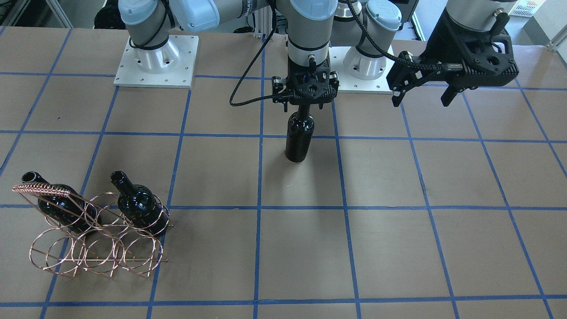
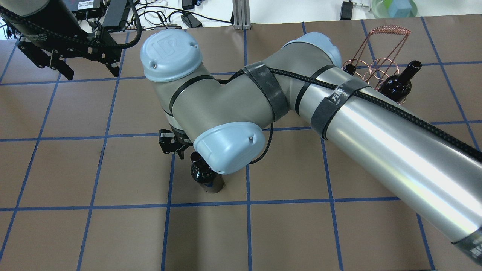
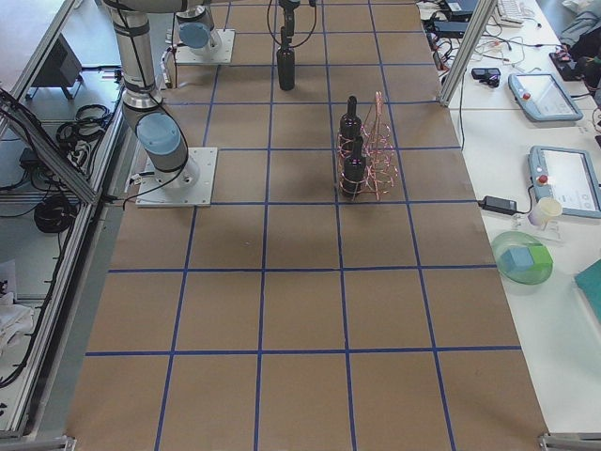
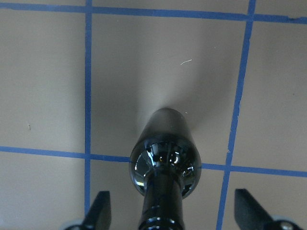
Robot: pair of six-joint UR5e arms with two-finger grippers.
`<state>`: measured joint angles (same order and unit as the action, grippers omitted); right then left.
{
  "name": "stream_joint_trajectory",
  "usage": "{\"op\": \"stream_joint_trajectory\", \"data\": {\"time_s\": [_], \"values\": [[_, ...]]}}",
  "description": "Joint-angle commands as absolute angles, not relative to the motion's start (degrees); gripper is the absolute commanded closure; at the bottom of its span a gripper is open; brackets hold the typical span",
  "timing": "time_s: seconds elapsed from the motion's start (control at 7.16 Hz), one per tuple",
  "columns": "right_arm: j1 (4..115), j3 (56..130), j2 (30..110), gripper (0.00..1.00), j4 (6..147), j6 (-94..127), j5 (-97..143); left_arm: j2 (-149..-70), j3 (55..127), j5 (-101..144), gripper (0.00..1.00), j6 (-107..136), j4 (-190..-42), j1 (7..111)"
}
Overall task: Place wine into wine basket
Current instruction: 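Reach the right gripper over to the upright bottle and grip its neck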
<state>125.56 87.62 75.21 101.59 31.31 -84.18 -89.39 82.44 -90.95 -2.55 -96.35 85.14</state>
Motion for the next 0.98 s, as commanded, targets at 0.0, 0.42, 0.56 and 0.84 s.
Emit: {"op": "stream_joint_trajectory", "data": {"time_s": [0.0, 0.42, 0.56, 0.84], "values": [[125.6, 87.63, 74.97, 0.43, 101.34, 31.81, -83.32, -89.38, 82.44, -90.88, 0.0, -2.55, -96.33, 85.08], [125.6, 87.54, 75.06, 1.0, 101.07, 31.73, -83.41, -89.38, 82.44, -90.97, 0.0, -2.55, -96.42, 85.08], [125.6, 87.54, 75.06, 1.0, 101.34, 31.73, -83.41, -89.38, 82.53, -90.97, 0.0, -2.55, -96.42, 85.08], [124.2, 86.41, 76.1, 1.0, 101.17, 31.03, -83.93, -89.38, 82.62, -90.97, 0.0, -2.55, -96.5, 85.34]]}}
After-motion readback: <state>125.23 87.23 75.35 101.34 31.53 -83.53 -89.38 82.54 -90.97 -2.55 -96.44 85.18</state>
